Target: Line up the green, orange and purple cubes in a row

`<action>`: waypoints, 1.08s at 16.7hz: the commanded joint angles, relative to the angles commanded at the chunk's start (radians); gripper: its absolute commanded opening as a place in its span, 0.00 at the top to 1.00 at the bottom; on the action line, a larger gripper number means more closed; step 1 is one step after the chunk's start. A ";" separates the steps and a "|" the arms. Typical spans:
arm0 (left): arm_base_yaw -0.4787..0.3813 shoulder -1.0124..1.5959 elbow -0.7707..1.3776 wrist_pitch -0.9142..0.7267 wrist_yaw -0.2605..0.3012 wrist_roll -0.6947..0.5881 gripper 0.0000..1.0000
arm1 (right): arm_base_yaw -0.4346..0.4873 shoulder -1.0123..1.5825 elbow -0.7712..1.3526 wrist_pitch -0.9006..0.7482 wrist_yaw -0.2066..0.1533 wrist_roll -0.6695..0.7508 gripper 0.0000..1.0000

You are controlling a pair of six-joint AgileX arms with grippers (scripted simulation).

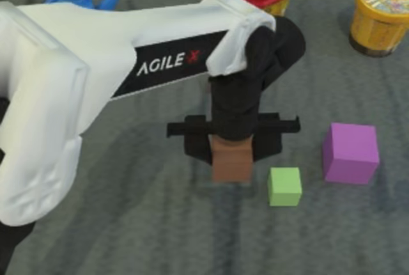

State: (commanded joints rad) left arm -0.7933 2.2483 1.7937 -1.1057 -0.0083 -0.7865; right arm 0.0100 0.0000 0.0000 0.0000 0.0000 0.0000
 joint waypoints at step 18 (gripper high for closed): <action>-0.004 0.034 -0.104 0.136 0.001 -0.001 0.25 | 0.000 0.000 0.000 0.000 0.000 0.000 0.00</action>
State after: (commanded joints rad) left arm -0.7973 2.2826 1.6899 -0.9694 -0.0074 -0.7877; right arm 0.0100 0.0000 0.0000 0.0000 0.0000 0.0000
